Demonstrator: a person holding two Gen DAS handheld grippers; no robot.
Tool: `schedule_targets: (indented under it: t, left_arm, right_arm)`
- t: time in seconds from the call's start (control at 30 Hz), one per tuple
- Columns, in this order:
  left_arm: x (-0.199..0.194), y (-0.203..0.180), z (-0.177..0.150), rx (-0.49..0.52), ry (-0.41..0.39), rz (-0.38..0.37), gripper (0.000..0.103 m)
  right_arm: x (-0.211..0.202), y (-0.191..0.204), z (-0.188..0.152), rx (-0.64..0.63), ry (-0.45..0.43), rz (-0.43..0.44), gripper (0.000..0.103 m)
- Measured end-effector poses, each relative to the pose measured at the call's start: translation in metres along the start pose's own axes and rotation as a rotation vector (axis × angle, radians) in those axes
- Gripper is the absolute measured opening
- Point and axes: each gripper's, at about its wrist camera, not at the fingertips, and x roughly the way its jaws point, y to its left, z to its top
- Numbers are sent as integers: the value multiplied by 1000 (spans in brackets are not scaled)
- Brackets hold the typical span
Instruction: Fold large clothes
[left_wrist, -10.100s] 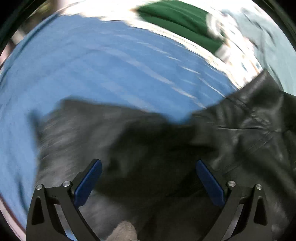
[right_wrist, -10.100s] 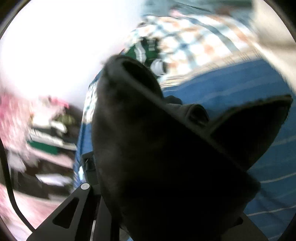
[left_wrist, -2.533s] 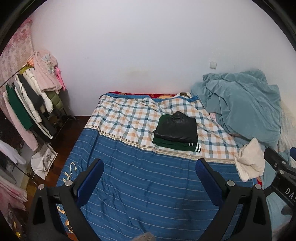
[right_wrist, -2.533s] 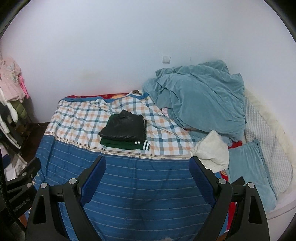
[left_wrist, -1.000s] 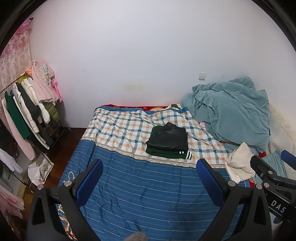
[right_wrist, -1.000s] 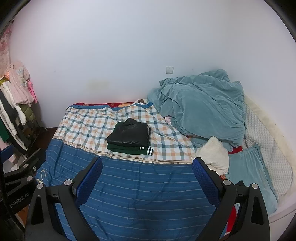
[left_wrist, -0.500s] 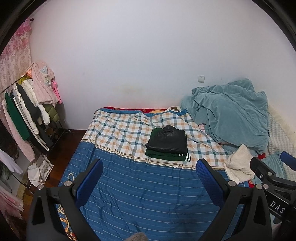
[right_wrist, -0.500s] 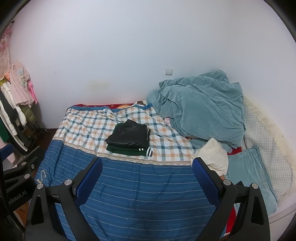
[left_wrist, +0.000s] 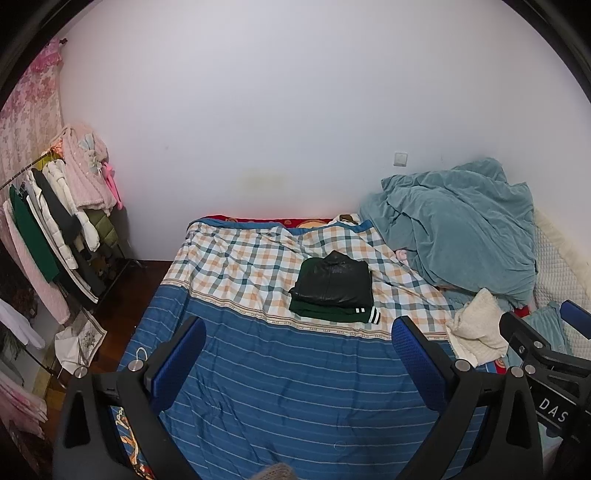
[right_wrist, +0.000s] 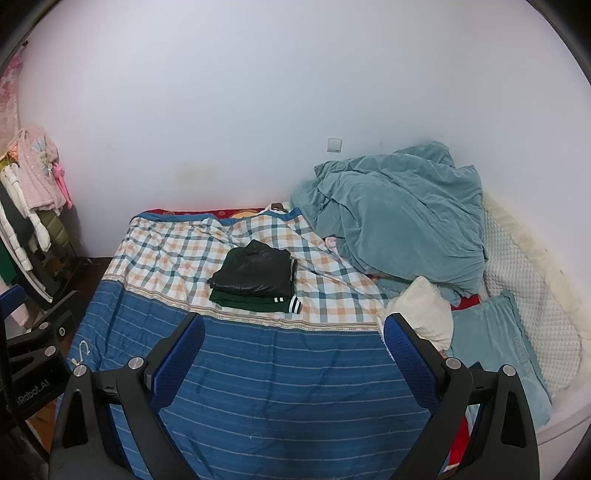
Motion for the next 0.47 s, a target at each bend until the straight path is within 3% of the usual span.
schedule_targets:
  t: [0.47]
  left_arm:
    - [0, 2, 0, -8, -6, 15, 103]
  right_arm:
    - [-2, -1, 2, 1, -1, 1, 99]
